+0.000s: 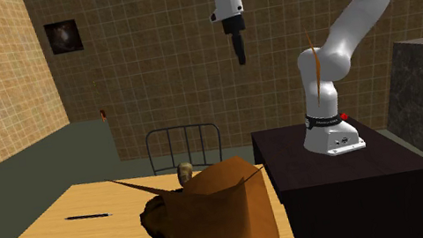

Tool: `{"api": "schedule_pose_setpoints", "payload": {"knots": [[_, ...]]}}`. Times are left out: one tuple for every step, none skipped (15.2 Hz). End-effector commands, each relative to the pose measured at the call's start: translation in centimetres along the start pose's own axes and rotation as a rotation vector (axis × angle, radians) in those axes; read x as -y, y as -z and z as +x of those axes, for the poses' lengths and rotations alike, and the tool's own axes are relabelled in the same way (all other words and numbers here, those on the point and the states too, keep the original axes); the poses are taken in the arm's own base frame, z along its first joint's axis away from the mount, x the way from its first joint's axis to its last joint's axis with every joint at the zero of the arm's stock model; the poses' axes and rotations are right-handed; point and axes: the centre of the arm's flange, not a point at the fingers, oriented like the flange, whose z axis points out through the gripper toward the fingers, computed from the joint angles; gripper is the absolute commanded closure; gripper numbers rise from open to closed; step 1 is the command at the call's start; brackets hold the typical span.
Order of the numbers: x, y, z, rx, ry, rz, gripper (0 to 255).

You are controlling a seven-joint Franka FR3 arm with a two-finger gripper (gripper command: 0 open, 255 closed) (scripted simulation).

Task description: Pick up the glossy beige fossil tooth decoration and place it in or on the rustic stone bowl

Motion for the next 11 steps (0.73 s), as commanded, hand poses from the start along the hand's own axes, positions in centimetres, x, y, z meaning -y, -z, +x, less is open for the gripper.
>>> {"api": "schedule_pose_setpoints", "payload": {"knots": [[0.0, 0.0, 0.0, 0.000, 0.000, 0.000, 0], [0.9, -0.8, 0.7, 0.001, -0.034, -0.003, 0], [1.7, -1.6, 1.4, 0.001, -0.067, -0.006, 0], [2.5, -2.5, 2.1, 0.002, -0.101, -0.010, 0], [3.3, -3.3, 2.8, 0.002, -0.135, -0.013, 0], [4.0, -4.1, 3.6, 0.003, -0.168, -0.016, 0], [4.7, -4.9, 4.4, 0.003, -0.202, -0.019, 0], [5.4, -5.8, 5.2, 0.004, -0.236, -0.023, 0], [6.1, -6.6, 6.0, 0.004, -0.270, -0.026, 0], [6.7, -7.4, 6.9, 0.005, -0.303, -0.029, 0], [7.3, -8.3, 7.8, 0.006, -0.337, -0.032, 0]]}}
